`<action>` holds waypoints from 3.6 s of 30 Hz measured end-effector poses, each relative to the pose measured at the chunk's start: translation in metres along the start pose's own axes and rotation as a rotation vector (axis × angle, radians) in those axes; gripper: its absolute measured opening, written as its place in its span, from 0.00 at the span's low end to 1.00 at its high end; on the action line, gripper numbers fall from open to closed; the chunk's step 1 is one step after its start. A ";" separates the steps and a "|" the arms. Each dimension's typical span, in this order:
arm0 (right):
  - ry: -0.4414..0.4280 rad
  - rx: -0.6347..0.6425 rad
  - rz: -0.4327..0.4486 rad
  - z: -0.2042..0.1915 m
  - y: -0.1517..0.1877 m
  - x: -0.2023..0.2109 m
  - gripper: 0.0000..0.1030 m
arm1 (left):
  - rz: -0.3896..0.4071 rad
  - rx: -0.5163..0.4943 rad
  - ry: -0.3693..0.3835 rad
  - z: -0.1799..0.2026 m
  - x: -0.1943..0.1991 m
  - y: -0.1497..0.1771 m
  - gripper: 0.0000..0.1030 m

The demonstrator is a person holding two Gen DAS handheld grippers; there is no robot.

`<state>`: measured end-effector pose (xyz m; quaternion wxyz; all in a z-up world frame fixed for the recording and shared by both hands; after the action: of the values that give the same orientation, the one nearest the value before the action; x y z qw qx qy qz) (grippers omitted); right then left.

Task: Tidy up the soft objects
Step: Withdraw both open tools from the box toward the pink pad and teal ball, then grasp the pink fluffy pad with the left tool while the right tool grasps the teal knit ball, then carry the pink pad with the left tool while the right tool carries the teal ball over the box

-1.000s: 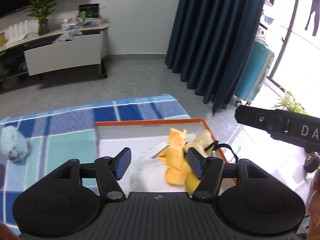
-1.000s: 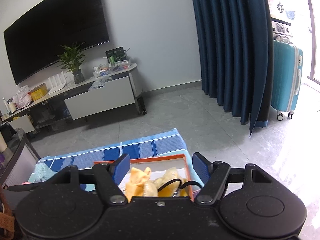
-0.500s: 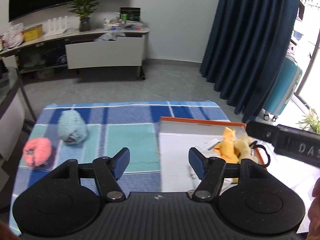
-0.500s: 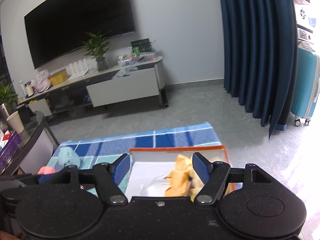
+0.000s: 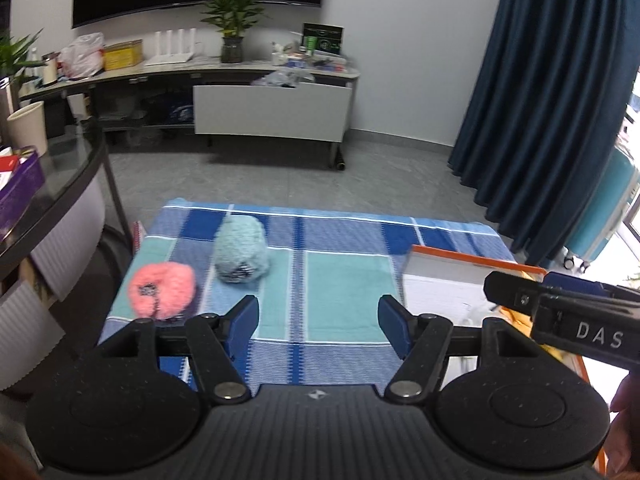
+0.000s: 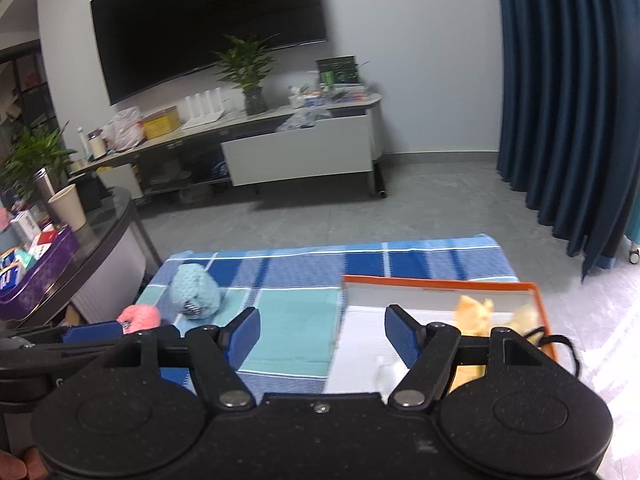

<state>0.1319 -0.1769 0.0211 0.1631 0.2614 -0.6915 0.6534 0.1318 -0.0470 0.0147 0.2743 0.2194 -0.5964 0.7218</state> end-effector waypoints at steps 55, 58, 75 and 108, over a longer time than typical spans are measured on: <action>-0.222 0.108 -0.130 -0.110 -0.012 -0.152 0.80 | -0.031 0.089 -0.127 -0.129 -0.098 -0.007 0.58; -0.264 0.080 -0.144 -0.117 -0.018 -0.171 0.84 | -0.014 0.076 -0.115 -0.126 -0.089 -0.005 0.58; -0.249 0.135 -0.170 -0.132 -0.012 -0.200 0.63 | 0.006 0.141 -0.157 -0.135 -0.065 -0.002 0.58; -0.094 0.051 -0.068 -0.054 0.060 0.038 0.63 | 0.079 0.066 -0.062 -0.059 0.059 0.047 0.58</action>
<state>0.0605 -0.1284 -0.0013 0.1456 0.3194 -0.6721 0.6519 0.0570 0.0118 0.0067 0.2197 0.2266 -0.5888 0.7441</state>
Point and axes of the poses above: each gripper's, at about its wrist camera, not at the fingertips, and x roughly against the way its jaws point, z to its right, y to its underside, the point moved 3 cm from there along -x, roughly the way its jaws point, and after that the axes turned 6 degrees about x, right-handed, at the moved point
